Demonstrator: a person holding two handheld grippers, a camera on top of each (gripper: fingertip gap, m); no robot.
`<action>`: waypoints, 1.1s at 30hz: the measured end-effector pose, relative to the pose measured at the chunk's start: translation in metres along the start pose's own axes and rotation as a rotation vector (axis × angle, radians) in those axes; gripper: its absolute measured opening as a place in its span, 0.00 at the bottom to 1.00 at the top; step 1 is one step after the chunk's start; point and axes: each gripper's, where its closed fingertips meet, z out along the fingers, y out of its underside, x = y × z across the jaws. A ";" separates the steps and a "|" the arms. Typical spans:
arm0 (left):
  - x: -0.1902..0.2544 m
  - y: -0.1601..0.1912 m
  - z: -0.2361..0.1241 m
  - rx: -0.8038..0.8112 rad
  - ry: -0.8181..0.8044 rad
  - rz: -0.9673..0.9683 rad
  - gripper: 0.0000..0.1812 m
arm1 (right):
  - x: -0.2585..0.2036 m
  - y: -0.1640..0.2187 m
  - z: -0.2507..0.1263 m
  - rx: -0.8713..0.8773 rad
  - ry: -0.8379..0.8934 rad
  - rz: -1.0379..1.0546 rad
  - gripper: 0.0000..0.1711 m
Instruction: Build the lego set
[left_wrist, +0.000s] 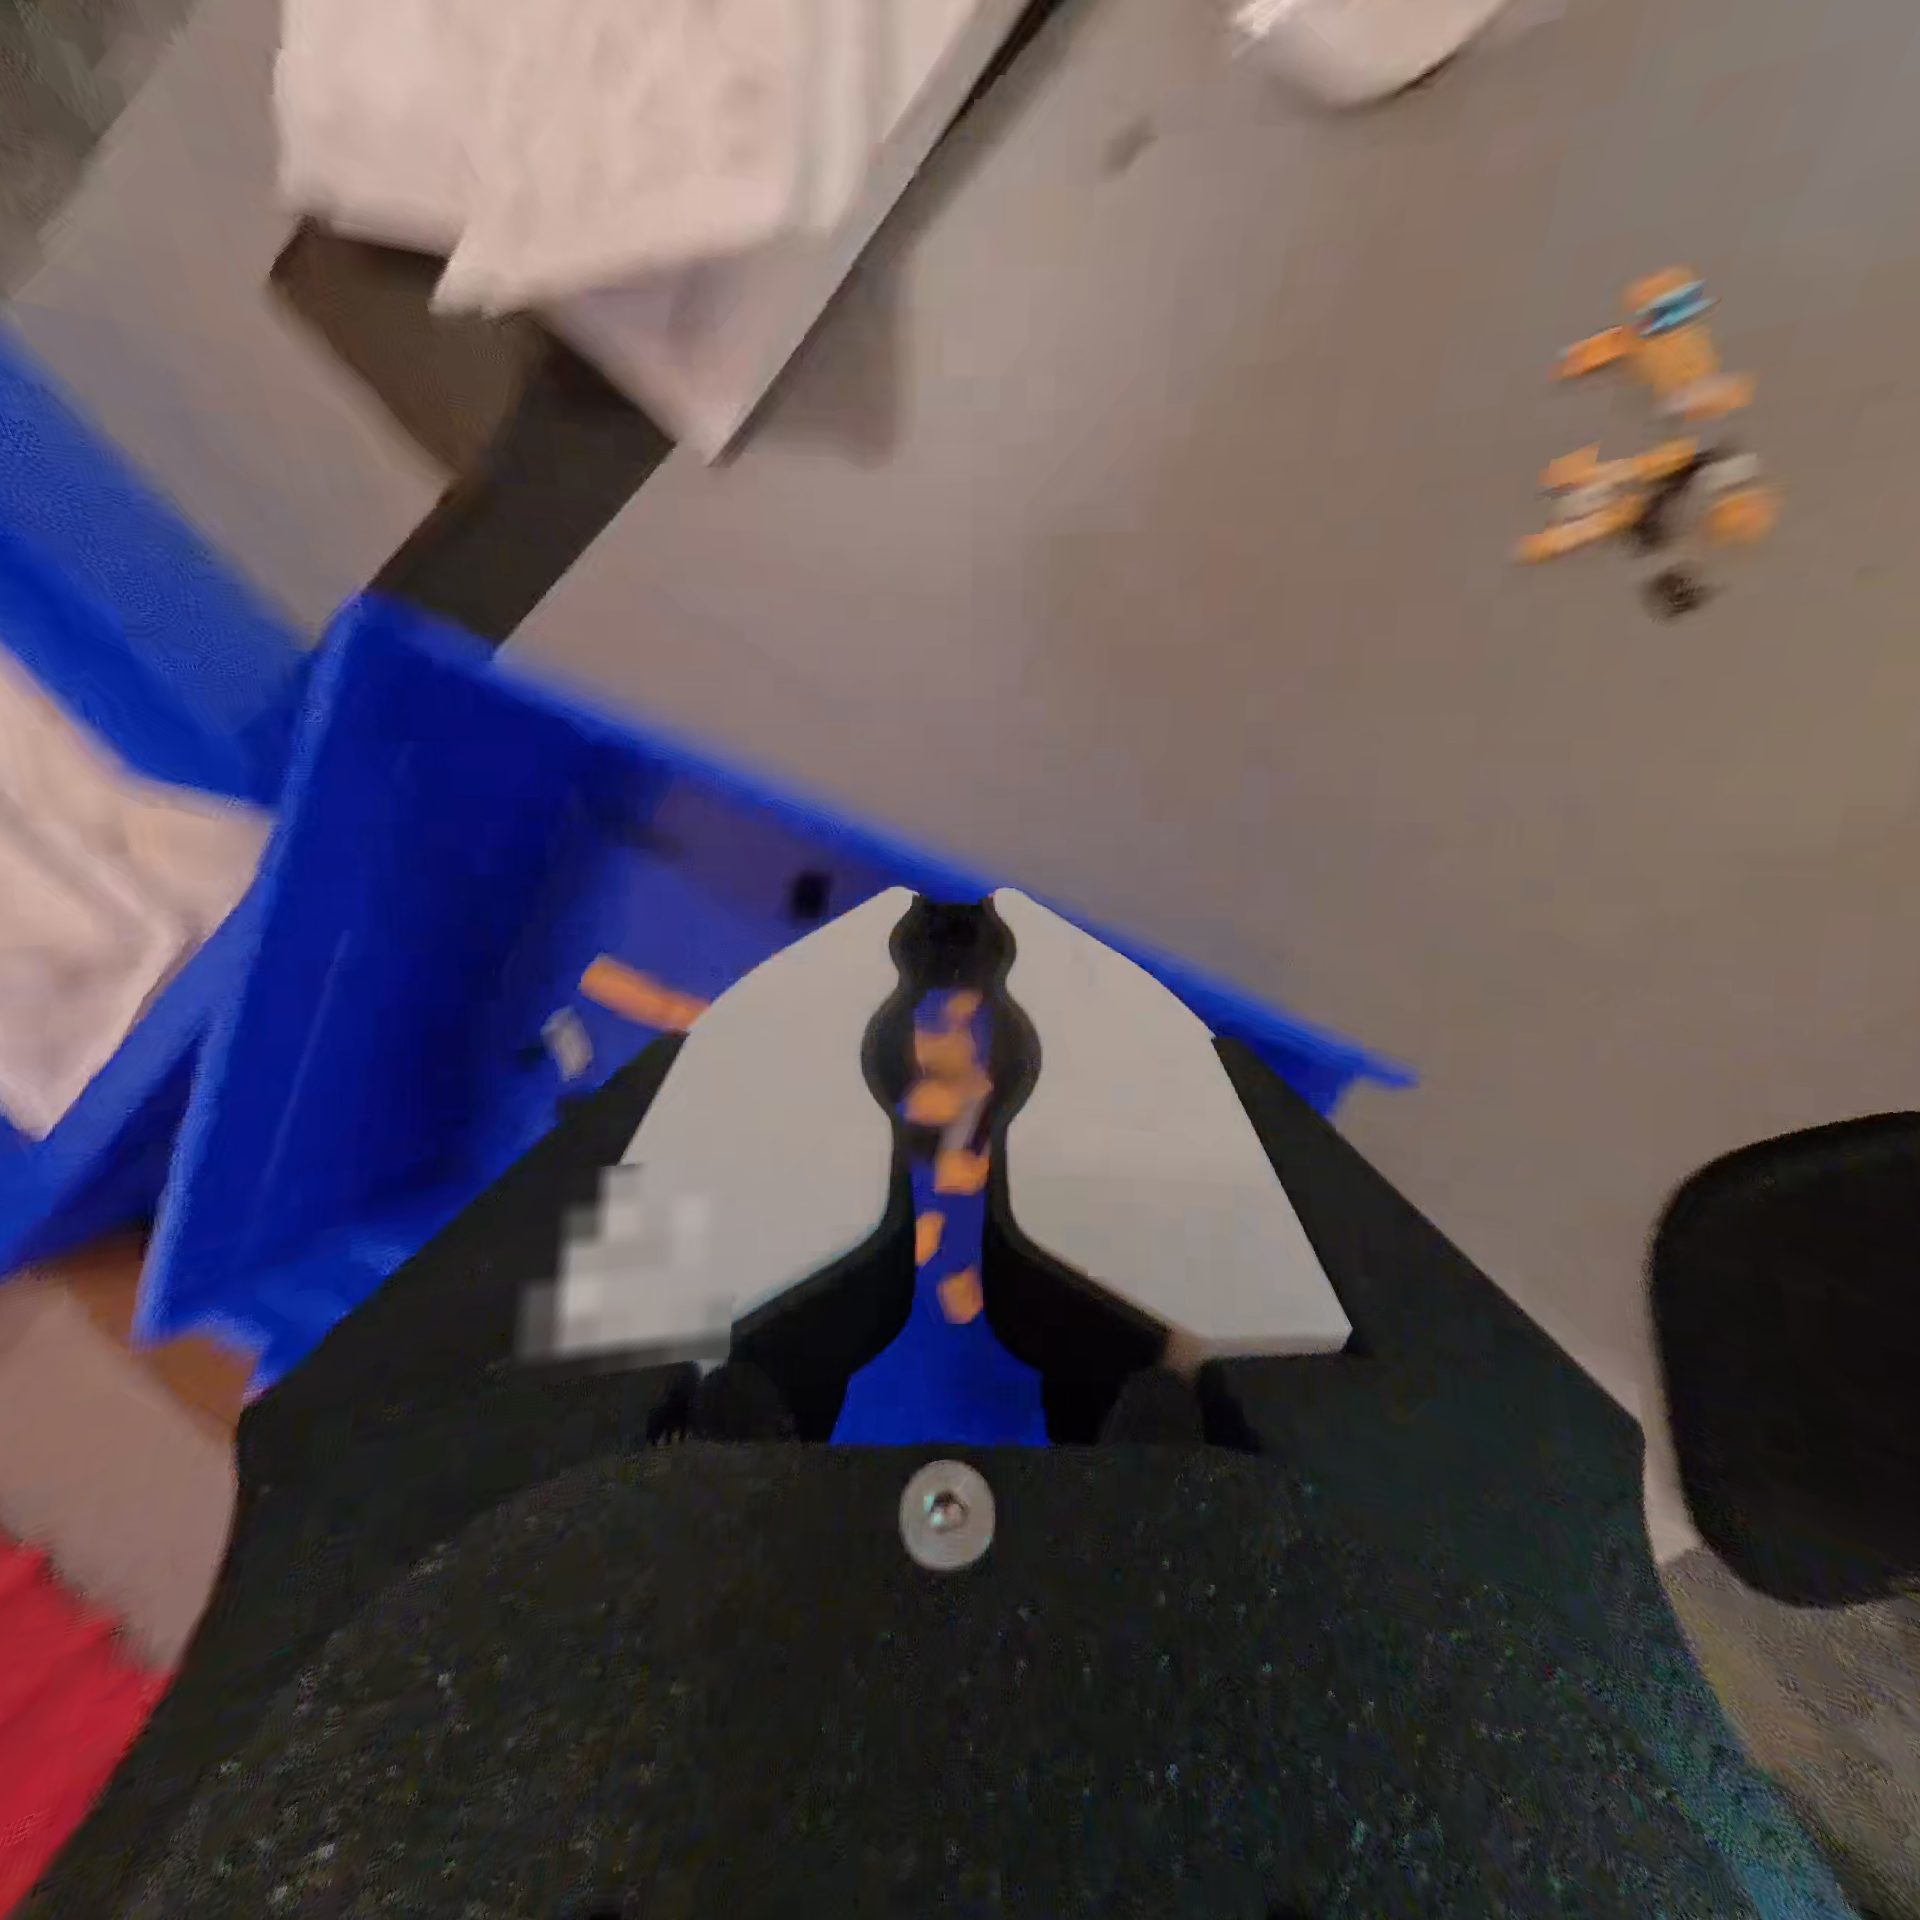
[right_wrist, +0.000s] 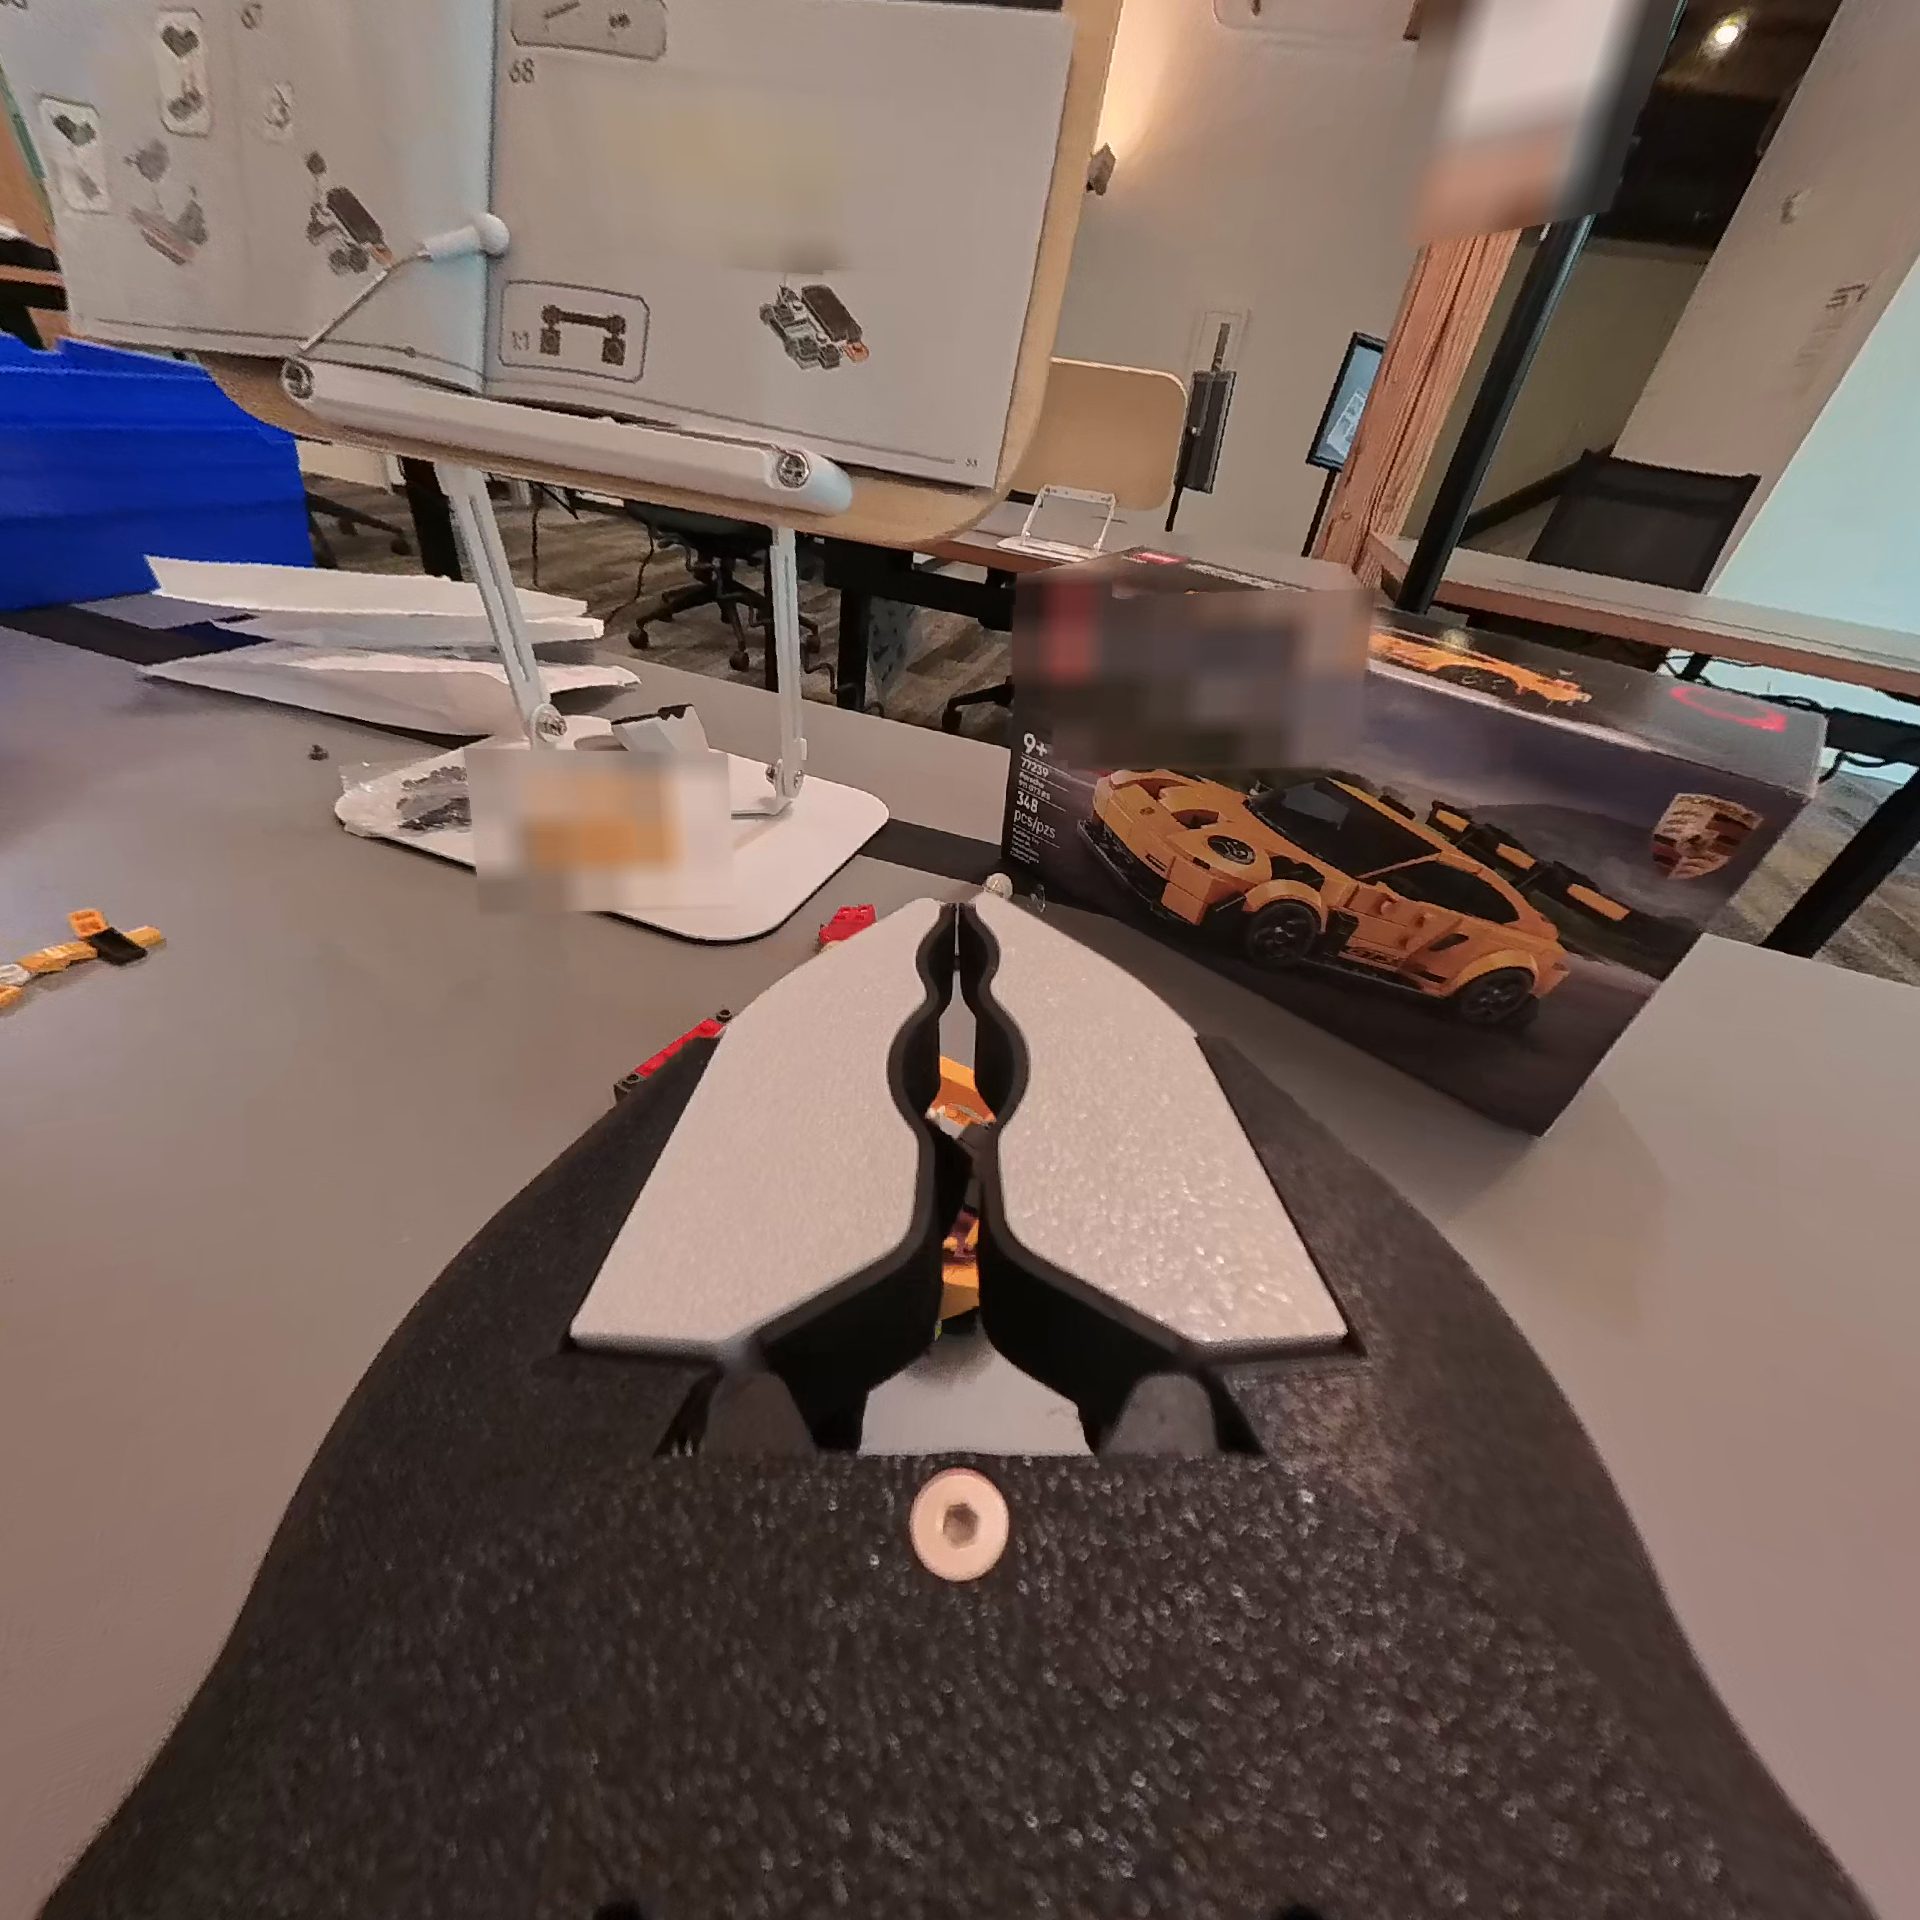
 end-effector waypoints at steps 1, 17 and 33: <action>0.029 -0.013 0.001 0.061 0.034 0.042 0.04 | 0.000 -0.001 0.000 0.003 0.000 -0.002 0.00; 0.305 -0.047 0.131 0.334 0.484 0.204 0.04 | -0.006 -0.002 -0.001 0.009 -0.008 -0.029 0.00; 0.264 -0.063 0.060 0.530 0.417 0.197 0.24 | -0.009 -0.001 0.000 0.006 -0.030 -0.017 0.00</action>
